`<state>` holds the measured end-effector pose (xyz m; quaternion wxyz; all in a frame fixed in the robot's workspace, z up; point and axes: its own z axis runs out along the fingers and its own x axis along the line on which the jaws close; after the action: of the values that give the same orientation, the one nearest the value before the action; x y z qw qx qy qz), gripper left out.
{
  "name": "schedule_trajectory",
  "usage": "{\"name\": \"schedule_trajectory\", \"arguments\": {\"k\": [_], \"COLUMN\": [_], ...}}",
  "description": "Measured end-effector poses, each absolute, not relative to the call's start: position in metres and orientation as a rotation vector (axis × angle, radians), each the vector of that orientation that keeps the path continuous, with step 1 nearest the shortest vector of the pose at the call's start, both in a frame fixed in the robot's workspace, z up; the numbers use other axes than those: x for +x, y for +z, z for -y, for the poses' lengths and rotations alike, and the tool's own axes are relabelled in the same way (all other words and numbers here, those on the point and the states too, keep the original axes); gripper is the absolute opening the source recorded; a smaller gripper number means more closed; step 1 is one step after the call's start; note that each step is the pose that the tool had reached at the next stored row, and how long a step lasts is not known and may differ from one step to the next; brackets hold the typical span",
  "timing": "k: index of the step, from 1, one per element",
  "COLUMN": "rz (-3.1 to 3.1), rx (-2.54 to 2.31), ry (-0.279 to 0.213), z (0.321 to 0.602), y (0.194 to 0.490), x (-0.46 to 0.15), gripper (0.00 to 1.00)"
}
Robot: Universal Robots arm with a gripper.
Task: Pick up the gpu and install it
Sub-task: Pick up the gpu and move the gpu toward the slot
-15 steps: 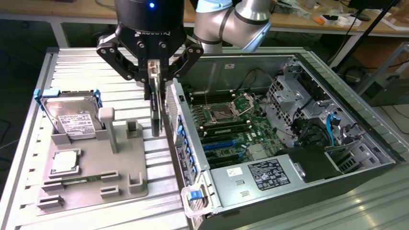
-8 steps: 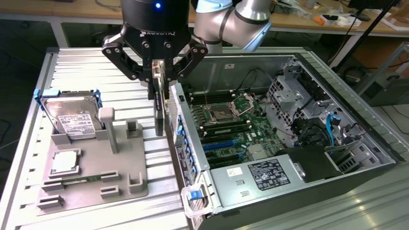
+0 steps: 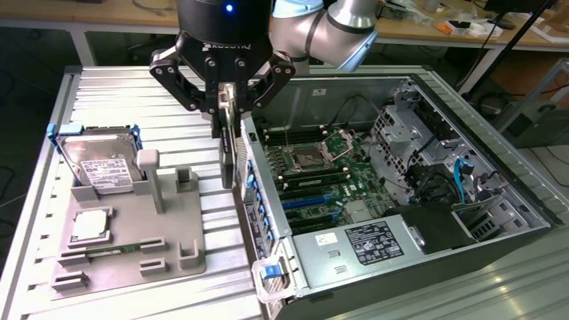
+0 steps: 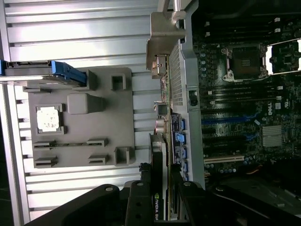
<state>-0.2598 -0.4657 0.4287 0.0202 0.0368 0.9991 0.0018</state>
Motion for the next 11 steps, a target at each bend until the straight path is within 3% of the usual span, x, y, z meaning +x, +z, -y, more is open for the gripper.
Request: {"name": "schedule_trajectory", "arguments": {"k": [11], "rz": [-3.099], "rx": [0.114], "ry": [0.006], "z": [0.4657], "y": [0.4286], "x": [-0.2516], "gripper": [0.27]}}
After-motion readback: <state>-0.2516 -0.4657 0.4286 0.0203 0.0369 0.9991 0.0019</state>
